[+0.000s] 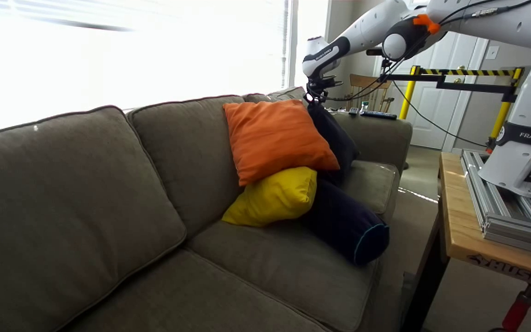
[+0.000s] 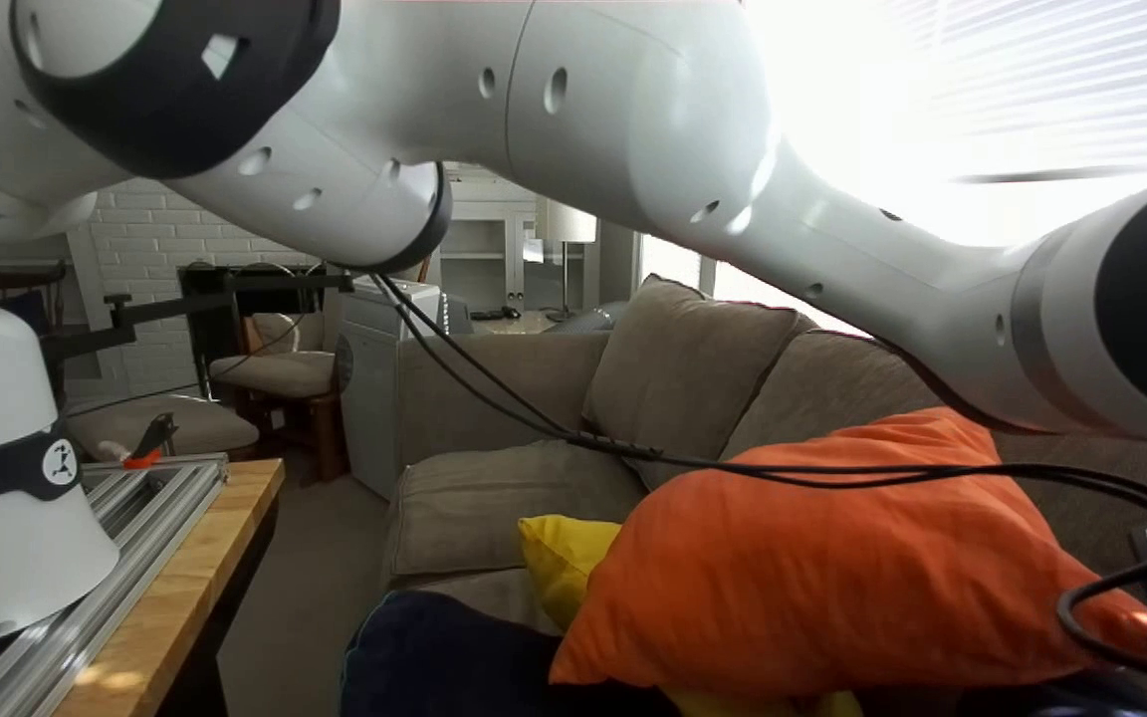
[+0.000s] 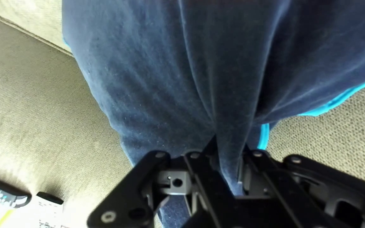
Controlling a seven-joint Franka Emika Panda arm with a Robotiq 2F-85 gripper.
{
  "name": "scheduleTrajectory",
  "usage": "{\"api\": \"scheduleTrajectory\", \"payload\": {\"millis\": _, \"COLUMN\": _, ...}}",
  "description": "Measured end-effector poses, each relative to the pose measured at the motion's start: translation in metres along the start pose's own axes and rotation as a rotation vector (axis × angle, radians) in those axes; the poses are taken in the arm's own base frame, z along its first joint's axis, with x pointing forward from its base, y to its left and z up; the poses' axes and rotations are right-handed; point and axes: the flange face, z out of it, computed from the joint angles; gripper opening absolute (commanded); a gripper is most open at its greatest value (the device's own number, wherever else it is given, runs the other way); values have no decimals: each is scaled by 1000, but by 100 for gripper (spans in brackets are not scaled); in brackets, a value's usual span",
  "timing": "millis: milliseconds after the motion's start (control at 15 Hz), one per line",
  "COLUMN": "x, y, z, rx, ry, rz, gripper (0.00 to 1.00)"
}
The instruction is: Put the square-shaped blue pillow onto the orange one
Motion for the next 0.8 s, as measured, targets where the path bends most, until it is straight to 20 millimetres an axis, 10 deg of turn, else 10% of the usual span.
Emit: {"api": "scheduleTrajectory", "payload": {"millis": 800, "x": 42, "y": 36, "z": -58, "rx": -52, "ry": 87, "rz": 117, "gripper": 2}}
